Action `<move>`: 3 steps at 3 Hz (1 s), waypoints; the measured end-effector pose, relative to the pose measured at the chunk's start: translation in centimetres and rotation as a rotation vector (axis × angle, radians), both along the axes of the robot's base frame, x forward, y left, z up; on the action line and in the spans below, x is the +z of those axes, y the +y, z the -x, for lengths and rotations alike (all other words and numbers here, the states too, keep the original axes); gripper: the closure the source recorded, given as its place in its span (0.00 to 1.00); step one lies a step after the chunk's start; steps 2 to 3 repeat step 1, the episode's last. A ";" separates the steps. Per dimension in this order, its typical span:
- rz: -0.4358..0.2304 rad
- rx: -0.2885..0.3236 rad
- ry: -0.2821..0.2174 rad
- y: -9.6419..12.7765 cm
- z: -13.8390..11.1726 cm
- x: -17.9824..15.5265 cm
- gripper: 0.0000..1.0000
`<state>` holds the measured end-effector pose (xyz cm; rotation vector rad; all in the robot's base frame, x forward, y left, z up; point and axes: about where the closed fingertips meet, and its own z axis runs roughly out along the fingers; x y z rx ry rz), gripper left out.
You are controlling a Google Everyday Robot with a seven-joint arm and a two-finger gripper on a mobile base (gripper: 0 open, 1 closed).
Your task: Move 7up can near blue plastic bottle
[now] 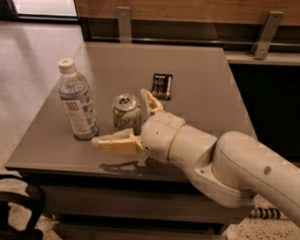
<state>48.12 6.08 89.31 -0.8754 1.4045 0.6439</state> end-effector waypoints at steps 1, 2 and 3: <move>0.000 0.000 0.000 0.0 0.0 0.0 0.00; 0.000 0.000 0.000 0.0 0.0 0.0 0.00; 0.000 0.000 0.000 0.0 0.0 0.0 0.00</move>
Offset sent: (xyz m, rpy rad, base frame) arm 0.0000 0.0000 0.0000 0.0000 0.0000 0.0000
